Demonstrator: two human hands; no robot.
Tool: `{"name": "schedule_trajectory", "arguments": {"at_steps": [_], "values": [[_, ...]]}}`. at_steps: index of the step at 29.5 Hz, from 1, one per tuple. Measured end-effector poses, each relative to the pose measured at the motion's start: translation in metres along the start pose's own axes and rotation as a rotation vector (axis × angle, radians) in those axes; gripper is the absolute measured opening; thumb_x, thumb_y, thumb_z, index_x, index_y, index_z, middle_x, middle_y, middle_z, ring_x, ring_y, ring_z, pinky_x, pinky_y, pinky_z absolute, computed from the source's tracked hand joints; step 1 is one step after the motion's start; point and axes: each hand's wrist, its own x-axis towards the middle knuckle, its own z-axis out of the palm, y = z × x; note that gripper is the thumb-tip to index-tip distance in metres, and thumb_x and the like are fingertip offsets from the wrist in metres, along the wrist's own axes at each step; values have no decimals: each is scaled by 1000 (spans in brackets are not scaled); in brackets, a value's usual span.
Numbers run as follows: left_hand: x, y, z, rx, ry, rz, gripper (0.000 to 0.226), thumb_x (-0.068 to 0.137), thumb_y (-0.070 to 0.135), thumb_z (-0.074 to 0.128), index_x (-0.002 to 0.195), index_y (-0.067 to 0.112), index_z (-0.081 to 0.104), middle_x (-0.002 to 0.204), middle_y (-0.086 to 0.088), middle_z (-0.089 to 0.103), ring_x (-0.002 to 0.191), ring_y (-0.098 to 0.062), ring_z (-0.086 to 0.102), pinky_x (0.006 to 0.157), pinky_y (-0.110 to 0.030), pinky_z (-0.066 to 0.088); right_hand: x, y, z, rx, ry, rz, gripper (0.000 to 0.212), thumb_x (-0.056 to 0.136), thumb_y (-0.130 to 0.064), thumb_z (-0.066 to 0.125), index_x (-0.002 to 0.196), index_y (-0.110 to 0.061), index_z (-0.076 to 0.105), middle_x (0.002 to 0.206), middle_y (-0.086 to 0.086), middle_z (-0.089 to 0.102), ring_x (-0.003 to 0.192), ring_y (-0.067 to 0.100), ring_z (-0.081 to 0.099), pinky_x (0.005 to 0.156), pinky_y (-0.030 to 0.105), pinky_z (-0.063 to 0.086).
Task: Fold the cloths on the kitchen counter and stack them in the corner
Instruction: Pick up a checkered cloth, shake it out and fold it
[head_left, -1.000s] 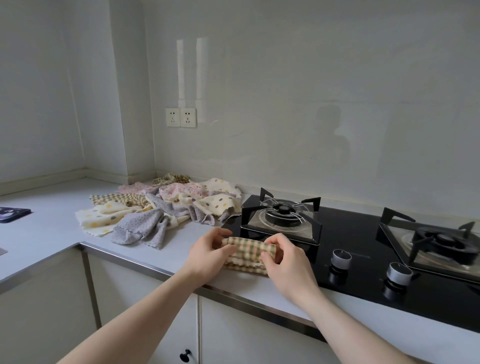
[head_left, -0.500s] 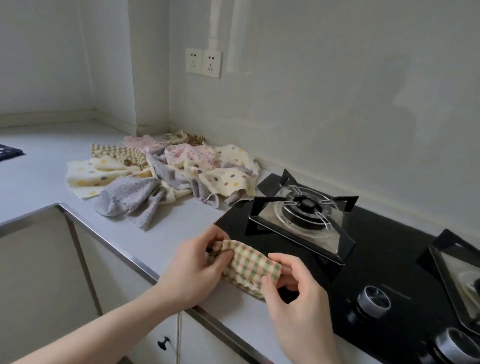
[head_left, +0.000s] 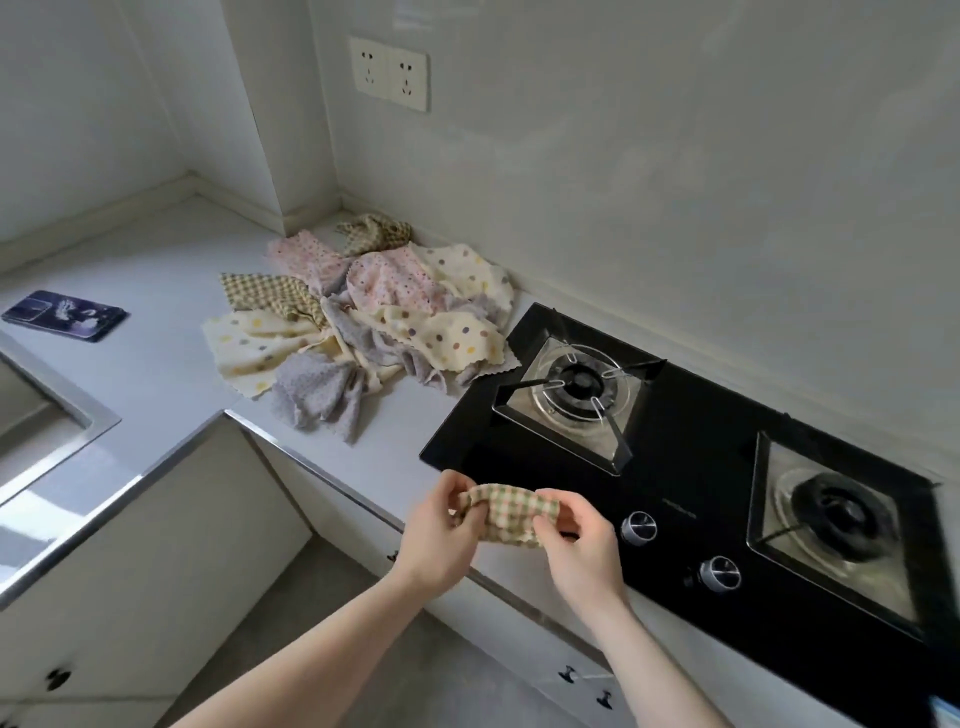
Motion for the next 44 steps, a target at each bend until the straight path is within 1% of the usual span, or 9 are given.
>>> {"name": "schedule_trajectory", "arguments": {"at_steps": [5,11,16,20,28,31,33,36,44], "values": [[-56,73,-25,-31,-192,27,9,94,33,69,92,28,62,85,8,69,79,-9,64,72,-30,56,-72,-57,-72,11,-79,68,14,95,-16,70,106,-26,73,100,-8,78,96,6,72,87,29,58],[-66,149,6,61,-434,196,23,99,40,63,87,22,55,69,7,56,59,-4,48,54,-21,41,-121,-67,-143,50,70,138,8,96,-28,69,103,-24,70,98,-7,77,93,8,73,86,33,57],[-69,200,58,168,-560,286,21,98,45,64,92,26,58,74,-1,67,61,-10,55,59,-35,48,-145,-64,-207,94,198,171,14,95,-31,70,105,-22,68,96,-6,77,90,6,73,73,22,53],[-73,246,113,222,-664,363,16,98,44,63,99,30,59,88,-2,72,80,-26,69,71,-47,58,-157,-44,-269,144,295,170,17,93,-31,73,107,-23,68,98,-7,77,92,5,73,72,19,53],[-121,321,268,304,-705,495,14,98,34,66,108,24,63,94,8,71,85,-9,70,77,-29,60,-202,12,-420,87,377,250,8,91,-22,73,99,-24,70,92,-9,77,85,4,72,70,21,51],[-142,338,327,404,-697,539,12,96,33,68,100,23,62,87,7,70,81,-13,67,76,-33,59,-221,34,-476,38,382,291,1,92,-21,71,93,-21,71,85,-7,77,78,5,72,67,20,51],[-151,346,357,445,-679,545,12,93,32,70,98,23,62,85,8,69,81,-13,66,77,-37,59,-225,47,-505,6,365,320,8,92,-22,71,93,-14,70,84,-1,77,78,11,73,69,24,51],[-157,355,389,467,-676,522,14,93,34,71,99,23,63,85,8,70,81,-13,67,78,-37,60,-222,64,-533,24,370,366,12,91,-21,68,94,-10,68,83,3,76,78,15,73,69,31,52],[-135,367,439,536,-737,491,13,92,40,69,101,31,66,89,12,70,85,-7,67,83,-35,60,-202,112,-557,130,452,445,10,94,-20,64,100,-13,66,82,3,77,78,16,74,72,31,53]]}}
